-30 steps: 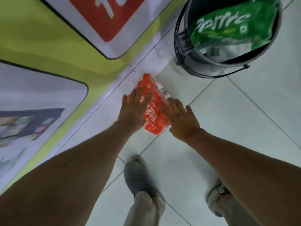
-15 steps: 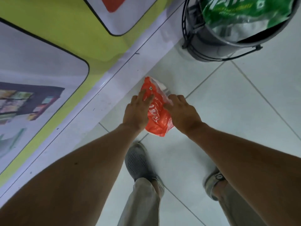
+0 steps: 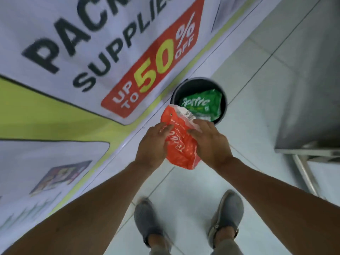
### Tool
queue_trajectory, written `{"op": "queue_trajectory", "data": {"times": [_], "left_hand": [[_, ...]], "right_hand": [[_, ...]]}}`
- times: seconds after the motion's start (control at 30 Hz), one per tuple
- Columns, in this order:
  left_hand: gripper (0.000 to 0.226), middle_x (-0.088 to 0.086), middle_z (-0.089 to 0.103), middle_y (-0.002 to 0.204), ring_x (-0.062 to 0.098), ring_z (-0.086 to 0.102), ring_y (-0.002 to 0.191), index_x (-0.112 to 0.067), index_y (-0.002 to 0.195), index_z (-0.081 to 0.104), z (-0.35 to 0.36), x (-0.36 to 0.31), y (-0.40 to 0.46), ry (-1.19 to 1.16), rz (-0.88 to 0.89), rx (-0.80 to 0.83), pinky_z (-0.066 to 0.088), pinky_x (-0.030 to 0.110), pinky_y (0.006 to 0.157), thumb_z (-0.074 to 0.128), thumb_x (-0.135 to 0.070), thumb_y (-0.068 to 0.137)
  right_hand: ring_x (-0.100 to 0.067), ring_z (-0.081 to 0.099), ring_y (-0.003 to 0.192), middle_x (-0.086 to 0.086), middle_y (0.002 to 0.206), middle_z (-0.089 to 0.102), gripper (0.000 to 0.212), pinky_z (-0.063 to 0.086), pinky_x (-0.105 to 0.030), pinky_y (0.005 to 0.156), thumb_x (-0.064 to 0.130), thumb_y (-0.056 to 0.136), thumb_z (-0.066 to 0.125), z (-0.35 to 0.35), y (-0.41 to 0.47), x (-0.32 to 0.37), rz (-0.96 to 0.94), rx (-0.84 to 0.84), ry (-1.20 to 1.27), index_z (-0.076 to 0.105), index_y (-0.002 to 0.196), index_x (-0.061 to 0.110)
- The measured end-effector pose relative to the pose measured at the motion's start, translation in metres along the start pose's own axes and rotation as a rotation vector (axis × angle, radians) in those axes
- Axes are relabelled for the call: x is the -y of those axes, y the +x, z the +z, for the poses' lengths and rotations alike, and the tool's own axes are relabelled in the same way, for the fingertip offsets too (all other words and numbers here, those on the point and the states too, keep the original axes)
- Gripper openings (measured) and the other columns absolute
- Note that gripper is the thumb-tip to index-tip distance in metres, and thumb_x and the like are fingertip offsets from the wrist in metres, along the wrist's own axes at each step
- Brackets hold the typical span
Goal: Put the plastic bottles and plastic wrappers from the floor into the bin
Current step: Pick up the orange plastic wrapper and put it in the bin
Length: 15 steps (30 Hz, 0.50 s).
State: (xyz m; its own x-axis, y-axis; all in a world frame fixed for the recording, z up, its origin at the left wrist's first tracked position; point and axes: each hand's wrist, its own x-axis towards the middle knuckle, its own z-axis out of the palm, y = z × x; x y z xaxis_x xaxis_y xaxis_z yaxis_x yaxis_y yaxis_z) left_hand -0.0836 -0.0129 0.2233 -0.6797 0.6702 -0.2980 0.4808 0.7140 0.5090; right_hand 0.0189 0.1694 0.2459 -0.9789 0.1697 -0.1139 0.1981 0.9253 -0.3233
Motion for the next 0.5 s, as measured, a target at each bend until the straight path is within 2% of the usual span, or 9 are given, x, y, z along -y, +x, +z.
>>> {"op": "queue_trajectory", "data": {"times": [0.13,0.27,0.4,0.5], "left_hand": [[0.057,0.01,0.046,0.157,0.032,0.043,0.14,-0.019,0.153,0.047,-0.005,-0.036,0.065,0.001,0.073,-0.023,0.039,0.051,0.118,0.062,-0.022,0.099],[0.059,0.016,0.043,0.159,0.035,0.035,0.148,-0.017,0.155,0.042,0.013,-0.048,0.105,0.04,0.057,-0.042,0.034,0.053,0.121,0.06,-0.028,0.1],[0.058,0.016,0.042,0.16,0.035,0.034,0.15,-0.017,0.156,0.04,0.038,-0.036,0.099,0.071,-0.018,-0.062,0.035,0.052,0.121,0.056,-0.024,0.101],[0.062,0.014,0.044,0.159,0.034,0.037,0.148,-0.019,0.156,0.039,0.055,-0.016,0.075,0.129,-0.001,-0.017,0.04,0.05,0.119,0.06,-0.025,0.098]], "right_hand": [[-0.034,0.058,0.115,-0.009,0.132,0.058,0.034,0.059,-0.046,0.061,0.028,0.096,0.06,-0.028,0.034,-0.046,0.103,0.019,-0.127,0.063,0.129,0.02],[-0.035,0.052,0.116,-0.01,0.133,0.052,0.039,0.055,-0.046,0.065,0.022,0.098,0.055,-0.027,0.064,-0.089,0.21,0.093,-0.233,0.055,0.137,0.018],[-0.035,0.046,0.123,-0.013,0.135,0.046,0.04,0.056,-0.049,0.076,0.016,0.096,0.058,-0.005,0.093,-0.104,0.31,0.245,-0.344,0.056,0.136,0.015],[-0.037,0.041,0.131,-0.014,0.143,0.044,0.049,0.056,-0.053,0.092,0.016,0.098,0.055,0.021,0.109,-0.098,0.273,0.321,-0.264,0.046,0.146,0.016]]}}
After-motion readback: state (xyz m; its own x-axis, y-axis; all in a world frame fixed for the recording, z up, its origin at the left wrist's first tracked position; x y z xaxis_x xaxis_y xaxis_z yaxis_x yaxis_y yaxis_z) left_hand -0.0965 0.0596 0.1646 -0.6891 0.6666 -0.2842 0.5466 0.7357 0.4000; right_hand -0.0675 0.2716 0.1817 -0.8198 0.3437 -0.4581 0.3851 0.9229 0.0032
